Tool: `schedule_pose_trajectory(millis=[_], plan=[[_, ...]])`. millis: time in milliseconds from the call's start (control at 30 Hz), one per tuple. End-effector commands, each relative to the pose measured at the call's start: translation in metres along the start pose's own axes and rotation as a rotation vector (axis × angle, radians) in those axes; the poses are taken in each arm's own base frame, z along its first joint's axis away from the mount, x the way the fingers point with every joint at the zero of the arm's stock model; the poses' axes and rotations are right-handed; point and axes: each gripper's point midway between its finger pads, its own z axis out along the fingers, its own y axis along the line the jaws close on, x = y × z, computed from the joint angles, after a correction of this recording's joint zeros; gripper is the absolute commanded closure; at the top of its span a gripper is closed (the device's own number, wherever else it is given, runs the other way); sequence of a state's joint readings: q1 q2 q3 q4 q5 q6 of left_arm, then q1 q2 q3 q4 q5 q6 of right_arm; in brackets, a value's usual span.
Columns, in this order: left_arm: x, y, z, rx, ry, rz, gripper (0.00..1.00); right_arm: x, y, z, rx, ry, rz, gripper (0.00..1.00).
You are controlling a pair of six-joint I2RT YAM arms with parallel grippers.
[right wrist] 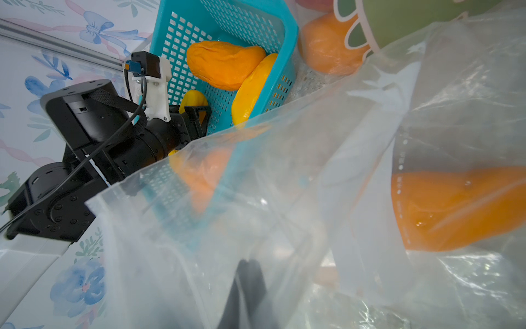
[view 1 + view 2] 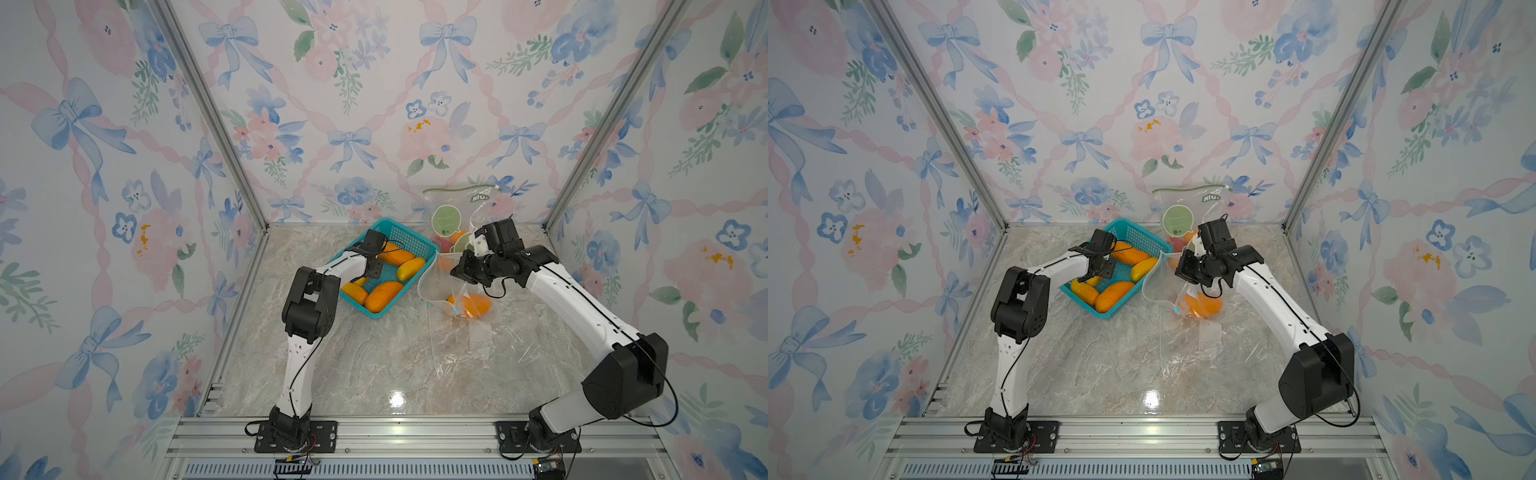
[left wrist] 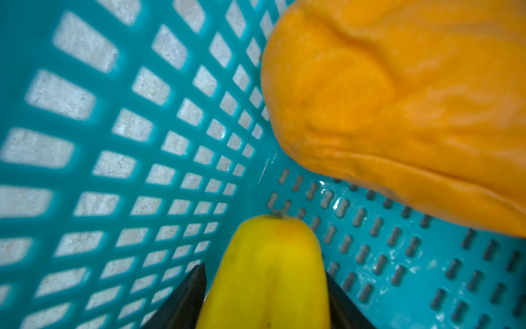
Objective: Place the mango in a zip-top bag and seal the zipper
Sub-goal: Pick up the mango from the basket.
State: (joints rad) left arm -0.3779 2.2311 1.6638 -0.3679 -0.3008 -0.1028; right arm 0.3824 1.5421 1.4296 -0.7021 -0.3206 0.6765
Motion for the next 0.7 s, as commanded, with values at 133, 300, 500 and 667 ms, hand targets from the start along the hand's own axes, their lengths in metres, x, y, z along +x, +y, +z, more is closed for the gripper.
schedule_pose_trajectory(millis=[133,300,500,667], plan=[[-0.009,0.001,-0.012,0.036,-0.007,-0.018,0.63,0.005,-0.007,0.008,0.033,0.012,-0.012,1.00],[-0.045,-0.003,-0.059,0.126,-0.119,-0.059,0.71,0.005,-0.007,0.007,0.034,0.009,-0.012,1.00],[-0.087,-0.001,-0.145,0.242,-0.363,-0.132,0.78,0.005,-0.006,0.007,0.032,0.007,-0.013,1.00],[-0.103,-0.016,-0.225,0.396,-0.627,-0.177,0.77,0.004,-0.005,0.007,0.027,0.004,-0.013,1.00]])
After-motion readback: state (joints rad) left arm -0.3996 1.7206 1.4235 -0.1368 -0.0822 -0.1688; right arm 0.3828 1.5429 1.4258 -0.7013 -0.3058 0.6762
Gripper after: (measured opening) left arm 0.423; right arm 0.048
